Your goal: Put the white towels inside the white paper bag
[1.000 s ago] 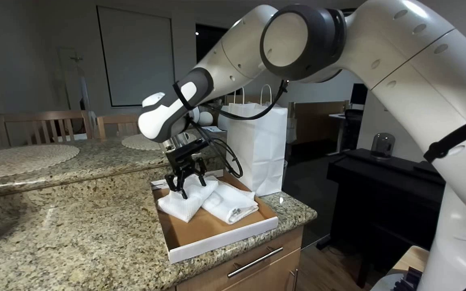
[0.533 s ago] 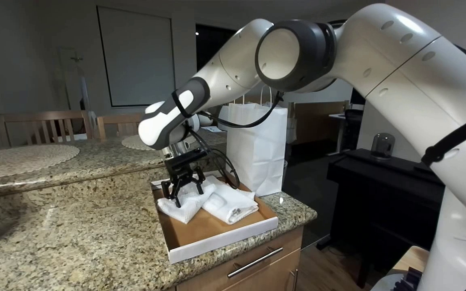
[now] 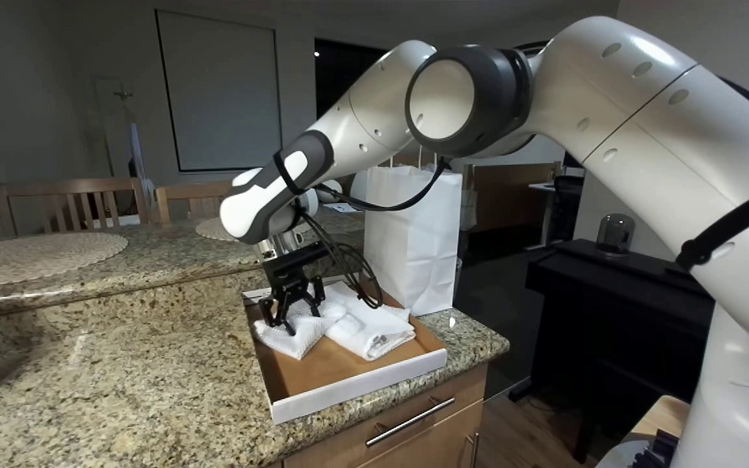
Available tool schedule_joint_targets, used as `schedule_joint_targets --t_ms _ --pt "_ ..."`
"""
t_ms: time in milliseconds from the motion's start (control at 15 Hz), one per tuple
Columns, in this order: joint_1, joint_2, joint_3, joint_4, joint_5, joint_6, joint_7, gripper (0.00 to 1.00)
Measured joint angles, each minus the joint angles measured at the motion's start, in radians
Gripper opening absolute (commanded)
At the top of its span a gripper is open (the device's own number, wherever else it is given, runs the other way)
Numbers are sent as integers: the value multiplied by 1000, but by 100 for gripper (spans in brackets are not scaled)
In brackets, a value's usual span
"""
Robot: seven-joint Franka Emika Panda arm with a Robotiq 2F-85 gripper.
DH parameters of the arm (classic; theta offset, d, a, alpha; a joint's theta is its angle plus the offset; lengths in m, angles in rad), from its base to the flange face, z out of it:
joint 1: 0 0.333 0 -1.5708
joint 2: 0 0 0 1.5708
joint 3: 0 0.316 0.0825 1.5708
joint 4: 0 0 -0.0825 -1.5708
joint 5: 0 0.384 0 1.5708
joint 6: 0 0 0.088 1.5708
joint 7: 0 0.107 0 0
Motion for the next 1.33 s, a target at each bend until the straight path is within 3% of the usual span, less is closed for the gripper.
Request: schedule_joint_targets --t_ms 267,467,933,1333 --pt "0 1 9 9 17 -7 -3 13" --pt "-5 3 22 19 51 -15 -25 6" --pt "-52 6 69 28 151 -22 -139 10" --pt "-124 -25 123 10 224 -17 -322 9"
